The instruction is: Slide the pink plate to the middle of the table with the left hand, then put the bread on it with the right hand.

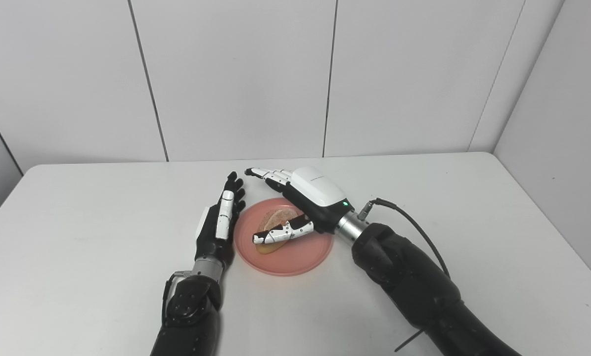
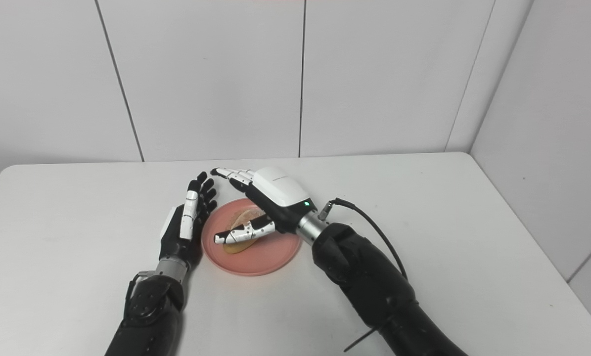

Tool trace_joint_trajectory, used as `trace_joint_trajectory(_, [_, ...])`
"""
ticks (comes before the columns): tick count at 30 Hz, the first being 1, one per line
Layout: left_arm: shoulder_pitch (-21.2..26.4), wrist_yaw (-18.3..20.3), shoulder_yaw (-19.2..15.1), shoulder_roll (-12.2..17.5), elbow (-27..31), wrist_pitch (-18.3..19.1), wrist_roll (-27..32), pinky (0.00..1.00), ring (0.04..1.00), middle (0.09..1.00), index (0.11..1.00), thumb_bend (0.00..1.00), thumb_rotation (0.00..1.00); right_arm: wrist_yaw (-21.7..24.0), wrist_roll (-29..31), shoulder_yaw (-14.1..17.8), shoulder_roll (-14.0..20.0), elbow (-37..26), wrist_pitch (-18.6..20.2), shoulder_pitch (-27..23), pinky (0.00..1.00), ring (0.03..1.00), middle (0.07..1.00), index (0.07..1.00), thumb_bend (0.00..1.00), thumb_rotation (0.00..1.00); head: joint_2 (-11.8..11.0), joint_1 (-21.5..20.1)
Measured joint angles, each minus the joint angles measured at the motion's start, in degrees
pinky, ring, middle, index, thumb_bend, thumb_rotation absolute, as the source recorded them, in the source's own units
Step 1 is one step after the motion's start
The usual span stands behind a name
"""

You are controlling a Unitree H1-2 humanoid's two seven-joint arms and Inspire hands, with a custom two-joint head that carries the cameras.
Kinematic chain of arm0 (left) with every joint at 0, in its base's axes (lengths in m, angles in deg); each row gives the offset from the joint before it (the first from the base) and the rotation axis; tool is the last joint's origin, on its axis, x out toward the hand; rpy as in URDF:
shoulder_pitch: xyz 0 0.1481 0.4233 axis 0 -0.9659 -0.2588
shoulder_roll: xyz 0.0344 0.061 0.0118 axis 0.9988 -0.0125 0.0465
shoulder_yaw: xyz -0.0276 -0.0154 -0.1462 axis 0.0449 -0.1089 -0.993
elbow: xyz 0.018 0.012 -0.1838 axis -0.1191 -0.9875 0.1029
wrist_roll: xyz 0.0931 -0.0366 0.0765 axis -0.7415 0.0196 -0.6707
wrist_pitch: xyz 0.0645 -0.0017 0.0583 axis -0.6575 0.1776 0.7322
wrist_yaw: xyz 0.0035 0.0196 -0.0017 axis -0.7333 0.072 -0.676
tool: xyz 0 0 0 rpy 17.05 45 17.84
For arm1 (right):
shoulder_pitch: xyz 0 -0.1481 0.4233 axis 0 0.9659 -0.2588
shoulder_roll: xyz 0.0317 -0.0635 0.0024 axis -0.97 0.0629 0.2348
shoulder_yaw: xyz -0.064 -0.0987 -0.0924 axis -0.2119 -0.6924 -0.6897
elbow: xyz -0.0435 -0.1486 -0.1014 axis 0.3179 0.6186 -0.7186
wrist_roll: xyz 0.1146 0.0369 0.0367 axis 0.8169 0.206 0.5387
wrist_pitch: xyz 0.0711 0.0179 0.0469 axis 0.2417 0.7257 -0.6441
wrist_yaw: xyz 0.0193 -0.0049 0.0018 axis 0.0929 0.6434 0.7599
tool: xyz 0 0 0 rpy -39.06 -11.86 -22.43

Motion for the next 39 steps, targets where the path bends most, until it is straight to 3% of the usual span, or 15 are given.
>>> trace_joint_trajectory(2, [0.0, 0.0, -0.1, 0.0, 0.1, 0.4, 0.0, 0.98, 0.956, 0.960, 0.965, 0.64, 1.00, -0.2, 1.5, 2.0, -0.5, -1.0, 0.1, 1.5, 0.85, 0.917, 0.945, 0.950, 0.67, 0.75, 0.0, -0.2])
trace_joint_trajectory(4, [-0.1, 0.0, 0.0, 0.2, 0.3, 1.0, 0.0, 0.99, 0.957, 0.964, 0.969, 0.66, 1.00, -1.0, 2.4, 3.8, -1.0, -1.8, 0.6, 3.0, 0.88, 0.941, 0.966, 0.969, 0.69, 0.83, 0.3, -0.4])
trace_joint_trajectory(9, [-0.6, 0.7, 0.3, 0.9, 1.0, 1.5, 0.0, 1.00, 0.971, 0.977, 0.981, 0.68, 1.00, -3.8, 5.2, 8.6, -2.6, -3.1, 2.0, 6.5, 0.86, 0.946, 0.986, 0.990, 0.65, 0.83, 0.3, 0.1])
trace_joint_trajectory(12, [-1.1, 1.3, 0.3, 0.9, 1.8, 1.7, 0.0, 1.00, 0.972, 0.981, 0.985, 0.69, 1.00, -5.2, 8.3, 10.9, -4.0, -2.8, 2.0, 8.8, 0.88, 0.970, 0.998, 0.999, 0.63, 0.88, 0.4, -0.1])
trace_joint_trajectory(19, [-1.7, 2.0, 0.1, 1.2, 2.8, 1.6, 0.0, 1.00, 0.991, 0.995, 0.992, 0.69, 1.00, -5.4, 14.2, 13.2, -5.1, -1.9, 2.2, 12.1, 0.95, 0.996, 1.000, 1.000, 0.64, 0.94, 0.8, -0.4])
trace_joint_trajectory(24, [-2.2, 2.1, -0.4, 1.4, 3.7, 1.8, 0.3, 1.00, 0.986, 0.988, 0.986, 0.70, 1.00, -4.2, 17.8, 14.7, -5.3, -3.4, 5.0, 13.0, 0.97, 1.000, 1.000, 1.000, 0.66, 1.00, 1.2, -0.4])
trace_joint_trajectory(32, [-2.6, 2.1, -0.8, 2.1, 4.3, 1.8, 0.4, 1.00, 0.994, 0.999, 1.000, 0.72, 1.00, -2.0, 25.5, 17.8, -7.6, -3.3, 11.4, 13.1, 1.00, 1.000, 1.000, 1.000, 0.71, 1.00, 1.8, -0.7])
trace_joint_trajectory(35, [-2.8, 2.2, -0.9, 2.4, 4.7, 1.8, 0.7, 1.00, 0.988, 0.994, 0.993, 0.71, 1.00, -1.3, 27.2, 17.8, -7.9, -2.8, 12.5, 13.1, 1.00, 1.000, 1.000, 1.000, 0.73, 1.00, 1.9, -0.7])
trace_joint_trajectory(39, [-3.0, 2.2, -0.9, 2.8, 4.9, 1.9, 1.0, 1.00, 0.988, 0.995, 0.993, 0.71, 1.00, -0.1, 31.3, 19.0, -8.9, -0.6, 12.6, 12.7, 1.00, 1.000, 1.000, 1.000, 0.67, 0.99, 2.1, -0.6])
